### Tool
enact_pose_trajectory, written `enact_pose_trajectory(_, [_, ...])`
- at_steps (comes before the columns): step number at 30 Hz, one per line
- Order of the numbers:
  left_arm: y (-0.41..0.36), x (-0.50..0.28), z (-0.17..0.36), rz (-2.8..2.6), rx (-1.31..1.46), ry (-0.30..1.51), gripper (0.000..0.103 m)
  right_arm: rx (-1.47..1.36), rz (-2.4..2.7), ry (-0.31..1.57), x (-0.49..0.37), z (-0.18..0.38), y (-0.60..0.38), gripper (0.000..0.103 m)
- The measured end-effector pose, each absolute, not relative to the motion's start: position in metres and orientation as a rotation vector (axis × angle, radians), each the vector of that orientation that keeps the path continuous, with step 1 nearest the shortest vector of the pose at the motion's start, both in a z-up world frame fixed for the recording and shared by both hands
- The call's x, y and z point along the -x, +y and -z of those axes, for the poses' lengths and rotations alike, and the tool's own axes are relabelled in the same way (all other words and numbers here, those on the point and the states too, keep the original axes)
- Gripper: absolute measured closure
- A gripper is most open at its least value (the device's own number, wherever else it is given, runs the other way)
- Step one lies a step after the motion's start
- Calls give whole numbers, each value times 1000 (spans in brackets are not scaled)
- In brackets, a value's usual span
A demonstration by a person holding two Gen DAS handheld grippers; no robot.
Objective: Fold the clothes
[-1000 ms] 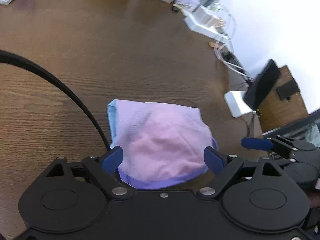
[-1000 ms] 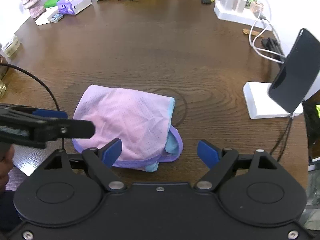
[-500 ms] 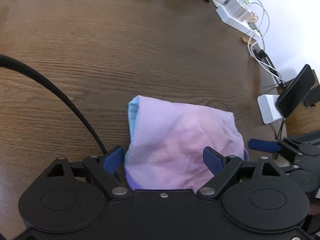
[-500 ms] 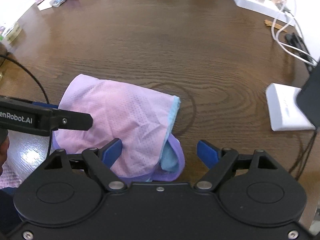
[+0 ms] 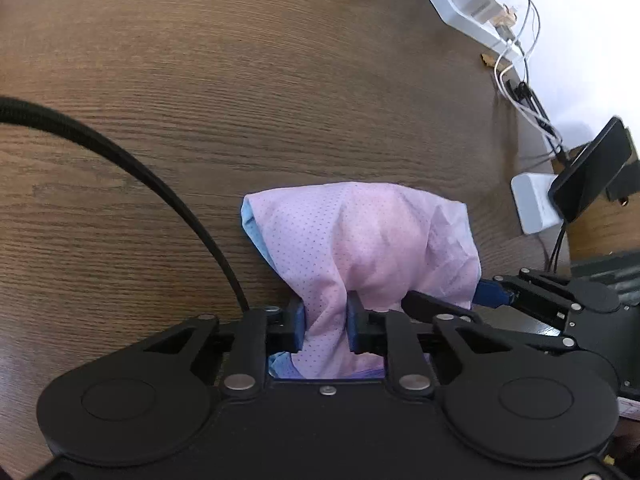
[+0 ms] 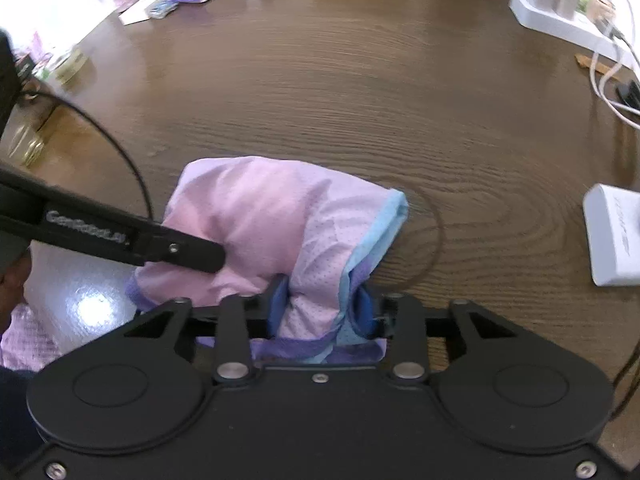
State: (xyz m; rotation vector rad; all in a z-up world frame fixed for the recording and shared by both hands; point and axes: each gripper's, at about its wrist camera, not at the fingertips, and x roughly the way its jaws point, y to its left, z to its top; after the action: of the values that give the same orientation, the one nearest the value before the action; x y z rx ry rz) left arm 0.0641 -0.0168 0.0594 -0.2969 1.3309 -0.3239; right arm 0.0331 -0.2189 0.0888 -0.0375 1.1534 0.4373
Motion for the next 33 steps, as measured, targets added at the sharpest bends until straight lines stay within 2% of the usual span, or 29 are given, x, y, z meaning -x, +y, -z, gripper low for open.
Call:
enact_pose_trajectory(3, [-18,-65,-70,325,303,1313,92,37,-470,1130,-35,-95,-216,84])
enact_pose_trajectory(11, [5,-74,-142,251,309,1162,93,-94,-594,984,-56,-151,-200,85])
enact_pose_trajectory(20, [112,-83,-219,68,272,985,93,-79,-763,850,-90,-207,-93,85])
enact_pose_trajectory(27, [221,-132,-240,22,177,982,93,-79,-789,802,-120,-208,23,85])
enact_pose_trajectory(33, [285,-179,-231,16,133,1013,93,-66,-763,822,-168,-189,121,85])
